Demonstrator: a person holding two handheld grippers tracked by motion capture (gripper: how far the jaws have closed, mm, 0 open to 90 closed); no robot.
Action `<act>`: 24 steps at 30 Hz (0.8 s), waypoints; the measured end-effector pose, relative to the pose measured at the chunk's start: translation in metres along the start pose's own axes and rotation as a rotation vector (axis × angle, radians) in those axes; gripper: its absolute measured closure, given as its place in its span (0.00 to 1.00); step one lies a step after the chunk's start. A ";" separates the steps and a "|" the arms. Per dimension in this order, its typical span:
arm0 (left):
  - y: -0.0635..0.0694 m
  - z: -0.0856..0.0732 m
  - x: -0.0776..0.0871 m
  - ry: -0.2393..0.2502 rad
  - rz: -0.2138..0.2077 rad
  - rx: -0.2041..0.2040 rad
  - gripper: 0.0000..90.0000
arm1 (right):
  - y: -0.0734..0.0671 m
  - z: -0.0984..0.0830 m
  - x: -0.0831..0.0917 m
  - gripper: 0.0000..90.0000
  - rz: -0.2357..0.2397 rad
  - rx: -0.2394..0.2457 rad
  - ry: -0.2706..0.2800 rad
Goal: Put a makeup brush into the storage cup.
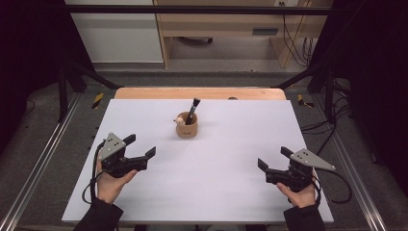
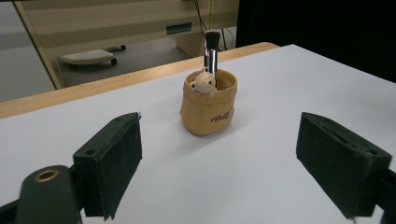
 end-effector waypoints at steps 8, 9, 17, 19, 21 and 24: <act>-0.004 -0.009 0.010 -0.010 0.014 -0.001 0.13 | 0.000 -0.001 0.001 0.06 -0.003 0.004 -0.003; -0.005 -0.011 0.011 -0.014 0.020 -0.004 0.12 | 0.000 -0.001 0.001 0.06 -0.003 0.002 -0.002; -0.014 -0.025 0.017 -0.022 0.042 0.016 0.12 | 0.001 -0.002 0.000 0.06 -0.004 0.002 -0.007; -0.016 -0.031 0.016 -0.031 0.052 0.018 0.12 | 0.001 -0.003 0.000 0.06 -0.004 0.004 -0.009; -0.019 -0.035 0.016 -0.043 0.059 0.019 0.12 | 0.002 -0.003 0.000 0.06 -0.004 0.006 -0.010; -0.023 -0.041 0.017 -0.053 0.075 0.022 0.12 | 0.002 -0.004 0.001 0.06 -0.006 0.007 -0.014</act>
Point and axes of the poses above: each handheld gripper's, and its own axes: x roughly backward along the jaws, z roughly out of its top, y roughly to its right, the point moved 2 cm from there along -x, roughly forward along the jaws, and after that the axes turned 5 degrees about z, right-handed, at the moved point
